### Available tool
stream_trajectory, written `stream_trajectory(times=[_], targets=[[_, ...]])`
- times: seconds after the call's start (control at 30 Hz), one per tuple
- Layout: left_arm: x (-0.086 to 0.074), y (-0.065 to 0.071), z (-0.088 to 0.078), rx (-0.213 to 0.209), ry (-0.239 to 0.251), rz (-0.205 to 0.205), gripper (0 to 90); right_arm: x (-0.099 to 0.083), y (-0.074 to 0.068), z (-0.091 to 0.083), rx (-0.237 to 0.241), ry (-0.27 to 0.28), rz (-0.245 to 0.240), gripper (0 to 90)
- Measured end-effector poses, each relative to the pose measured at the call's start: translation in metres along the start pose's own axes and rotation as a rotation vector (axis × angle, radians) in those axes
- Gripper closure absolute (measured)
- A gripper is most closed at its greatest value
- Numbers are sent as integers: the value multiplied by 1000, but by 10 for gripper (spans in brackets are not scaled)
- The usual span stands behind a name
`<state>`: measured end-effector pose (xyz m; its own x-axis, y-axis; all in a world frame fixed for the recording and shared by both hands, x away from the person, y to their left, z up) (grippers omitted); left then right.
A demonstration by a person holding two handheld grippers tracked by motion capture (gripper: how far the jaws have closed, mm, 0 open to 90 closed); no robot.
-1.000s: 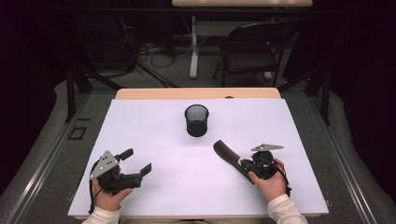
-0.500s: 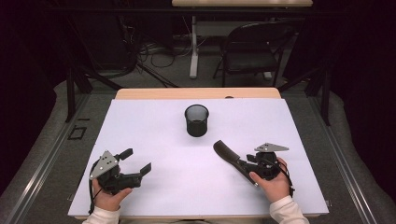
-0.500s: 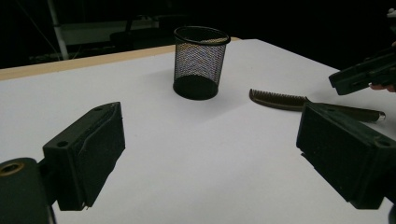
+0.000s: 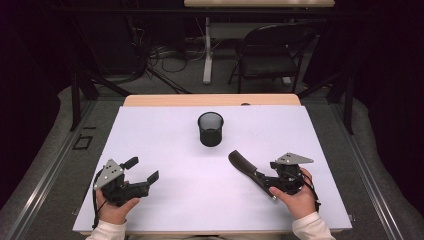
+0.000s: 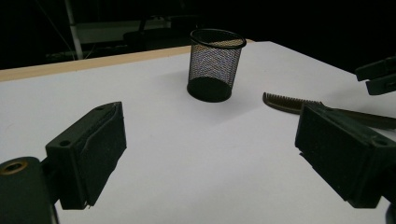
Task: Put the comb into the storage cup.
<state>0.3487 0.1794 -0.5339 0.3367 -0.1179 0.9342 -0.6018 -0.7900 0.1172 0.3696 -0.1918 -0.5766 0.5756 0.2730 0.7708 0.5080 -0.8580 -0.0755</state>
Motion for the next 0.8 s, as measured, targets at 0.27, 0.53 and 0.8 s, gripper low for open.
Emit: stream_trajectory(times=[0.27, 0.53, 0.8], targets=[[-4, -6, 2, 9, -24, -35, 87, -2, 0, 0, -2, -67, -7, 151], [-5, -5, 3, 11, -34, -34, 73, 5, -1, -3, 23, -136, 1, 63], [-6, -3, 4, -7, -41, -36, 65, 8, -4, -6, 25, -267, -73, 52]])
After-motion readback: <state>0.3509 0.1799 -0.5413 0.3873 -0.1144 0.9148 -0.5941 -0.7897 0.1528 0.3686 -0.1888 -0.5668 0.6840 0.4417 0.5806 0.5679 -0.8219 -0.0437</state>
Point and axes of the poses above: each handheld gripper's, and its own axes: z roughly forward along the jaws, x roughly out of its top, y roughly to its right, the point moved 10 cm from there along z, roughly forward along the jaws, and after that the axes turned 2 degrees about -y, right-handed, at the moved point
